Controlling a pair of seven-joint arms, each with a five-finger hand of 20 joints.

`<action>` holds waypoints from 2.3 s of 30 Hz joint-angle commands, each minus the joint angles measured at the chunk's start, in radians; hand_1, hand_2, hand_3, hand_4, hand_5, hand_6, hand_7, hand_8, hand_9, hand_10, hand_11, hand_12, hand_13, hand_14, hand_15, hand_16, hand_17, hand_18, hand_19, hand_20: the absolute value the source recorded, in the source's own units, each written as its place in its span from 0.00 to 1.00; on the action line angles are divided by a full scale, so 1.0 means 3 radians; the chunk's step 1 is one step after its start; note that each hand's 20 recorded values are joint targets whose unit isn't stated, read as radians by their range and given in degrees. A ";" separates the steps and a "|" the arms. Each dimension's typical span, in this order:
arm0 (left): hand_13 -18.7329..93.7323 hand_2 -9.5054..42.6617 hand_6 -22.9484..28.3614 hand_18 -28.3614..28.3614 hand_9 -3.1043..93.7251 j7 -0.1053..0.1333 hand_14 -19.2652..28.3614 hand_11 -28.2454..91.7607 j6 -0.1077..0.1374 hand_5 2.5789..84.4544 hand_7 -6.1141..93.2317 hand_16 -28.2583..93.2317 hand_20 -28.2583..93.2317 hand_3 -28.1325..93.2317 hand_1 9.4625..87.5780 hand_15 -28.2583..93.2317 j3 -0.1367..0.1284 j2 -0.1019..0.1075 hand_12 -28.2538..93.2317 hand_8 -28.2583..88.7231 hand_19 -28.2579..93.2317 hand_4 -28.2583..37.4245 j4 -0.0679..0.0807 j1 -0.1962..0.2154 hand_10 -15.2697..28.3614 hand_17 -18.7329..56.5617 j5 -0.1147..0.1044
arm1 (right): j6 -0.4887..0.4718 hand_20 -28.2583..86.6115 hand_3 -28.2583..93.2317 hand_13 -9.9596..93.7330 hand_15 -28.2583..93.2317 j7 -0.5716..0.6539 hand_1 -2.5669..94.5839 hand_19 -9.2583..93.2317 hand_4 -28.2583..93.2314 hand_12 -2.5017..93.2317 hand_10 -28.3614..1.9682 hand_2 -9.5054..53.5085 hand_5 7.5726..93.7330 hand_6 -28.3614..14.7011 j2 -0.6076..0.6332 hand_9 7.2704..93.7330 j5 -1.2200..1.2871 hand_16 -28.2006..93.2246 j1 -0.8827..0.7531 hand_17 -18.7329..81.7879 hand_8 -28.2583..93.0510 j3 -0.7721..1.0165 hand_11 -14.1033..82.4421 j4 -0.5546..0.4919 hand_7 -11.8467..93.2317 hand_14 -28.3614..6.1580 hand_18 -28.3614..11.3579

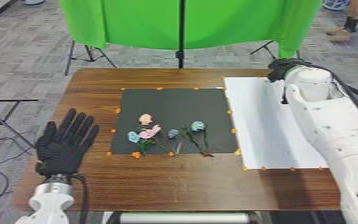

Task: Arrange flowers

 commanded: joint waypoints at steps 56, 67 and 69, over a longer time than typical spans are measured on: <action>0.43 0.38 0.63 0.75 0.44 -0.0057 0.75 0.39 -0.0153 0.51 0.15 0.17 0.33 0.87 0.25 0.51 0.0185 0.0148 0.31 0.16 0.54 0.00 0.0084 -0.0256 0.70 0.14 -0.0047 | -0.0361 0.38 0.94 0.38 0.36 -0.0465 0.40 0.65 0.00 0.13 0.64 0.03 0.22 0.56 -0.0258 0.25 -0.0361 0.35 0.0277 0.34 0.13 0.0209 0.23 0.0412 0.23 0.53 0.29; 0.43 0.38 0.63 0.75 0.44 -0.0037 0.75 0.40 -0.0165 0.51 0.15 0.17 0.33 0.87 0.25 0.51 0.0175 0.0159 0.31 0.16 0.54 0.00 0.0086 -0.0241 0.70 0.14 -0.0068 | -0.0729 0.40 0.94 0.41 0.36 -0.0373 0.44 0.68 0.00 0.12 0.64 0.04 0.28 0.56 -0.0232 0.32 -0.0337 0.37 0.0238 0.34 0.12 0.0188 0.25 0.0373 0.26 0.55 0.30; 0.43 0.38 0.63 0.75 0.44 -0.0039 0.75 0.40 -0.0153 0.51 0.15 0.17 0.33 0.87 0.25 0.51 0.0171 0.0148 0.31 0.16 0.54 0.00 0.0079 -0.0230 0.70 0.14 -0.0068 | -0.0605 0.40 0.94 0.47 0.41 -0.0363 0.46 0.71 0.00 0.14 0.61 0.00 0.33 0.57 -0.0218 0.39 -0.0361 0.36 0.0179 0.36 0.11 0.0180 0.27 0.0344 0.26 0.56 0.30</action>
